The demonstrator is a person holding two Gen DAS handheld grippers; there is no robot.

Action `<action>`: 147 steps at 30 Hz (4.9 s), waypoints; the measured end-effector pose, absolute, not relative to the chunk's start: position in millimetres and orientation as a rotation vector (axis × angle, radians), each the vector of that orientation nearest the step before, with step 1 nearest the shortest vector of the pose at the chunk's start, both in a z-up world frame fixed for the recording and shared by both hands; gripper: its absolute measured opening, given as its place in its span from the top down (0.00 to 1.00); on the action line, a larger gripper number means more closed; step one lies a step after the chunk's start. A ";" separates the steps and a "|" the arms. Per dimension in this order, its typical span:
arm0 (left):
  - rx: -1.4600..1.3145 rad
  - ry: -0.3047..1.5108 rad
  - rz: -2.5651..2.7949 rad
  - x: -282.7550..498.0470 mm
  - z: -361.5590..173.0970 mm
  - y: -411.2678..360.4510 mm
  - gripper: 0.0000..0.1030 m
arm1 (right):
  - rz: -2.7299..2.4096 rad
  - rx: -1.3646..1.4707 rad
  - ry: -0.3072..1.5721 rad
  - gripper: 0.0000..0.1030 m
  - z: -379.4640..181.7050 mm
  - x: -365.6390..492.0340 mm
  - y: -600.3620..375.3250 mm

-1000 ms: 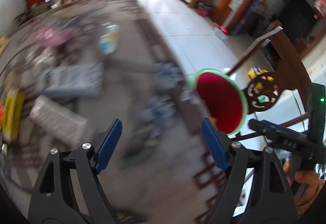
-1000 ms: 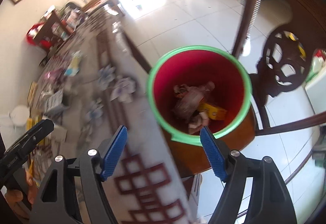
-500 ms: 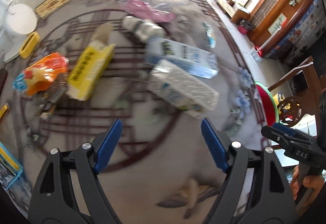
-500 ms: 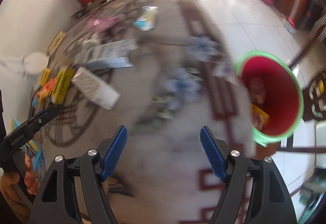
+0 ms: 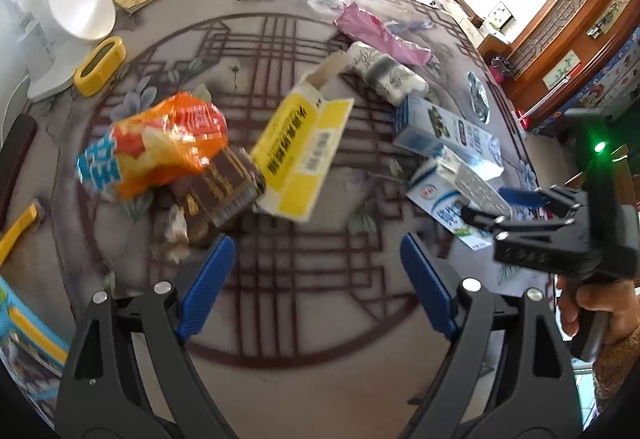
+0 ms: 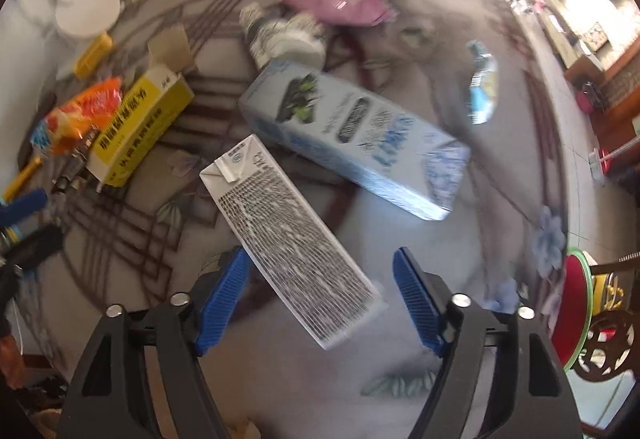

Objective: Collect trash
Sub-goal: 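Grasp the yellow medicine box with the left tool while the right tool grasps the white milk carton, then carry the yellow box and white carton over the red bucket with both tools, then open both tools to drop the box and carton into the bucket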

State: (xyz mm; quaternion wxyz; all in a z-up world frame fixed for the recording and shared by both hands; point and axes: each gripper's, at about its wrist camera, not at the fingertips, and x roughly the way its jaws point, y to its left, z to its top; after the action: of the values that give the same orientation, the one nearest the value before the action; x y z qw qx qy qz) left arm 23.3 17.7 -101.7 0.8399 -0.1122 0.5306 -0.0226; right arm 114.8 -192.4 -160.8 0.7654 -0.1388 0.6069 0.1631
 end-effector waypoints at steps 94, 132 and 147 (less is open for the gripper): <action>-0.090 1.061 -0.273 21.5 -56.8 -185.3 0.56 | 0.252 0.225 1.150 0.64 -76.7 7.0 -373.5; 0.039 1.136 -0.424 65.3 -74.2 -363.5 0.56 | -0.124 0.445 1.164 0.47 -121.0 44.3 -620.7; 0.119 1.155 -0.580 84.8 -88.4 -453.6 0.56 | -0.205 0.474 1.102 0.40 -104.5 29.0 -653.0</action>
State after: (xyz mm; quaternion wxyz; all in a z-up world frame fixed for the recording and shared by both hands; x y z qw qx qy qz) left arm 84.8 -453.6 -88.4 0.7967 0.0556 0.5380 -0.2699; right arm 29.0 -653.0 -104.5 0.8205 0.2226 0.5176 -0.0961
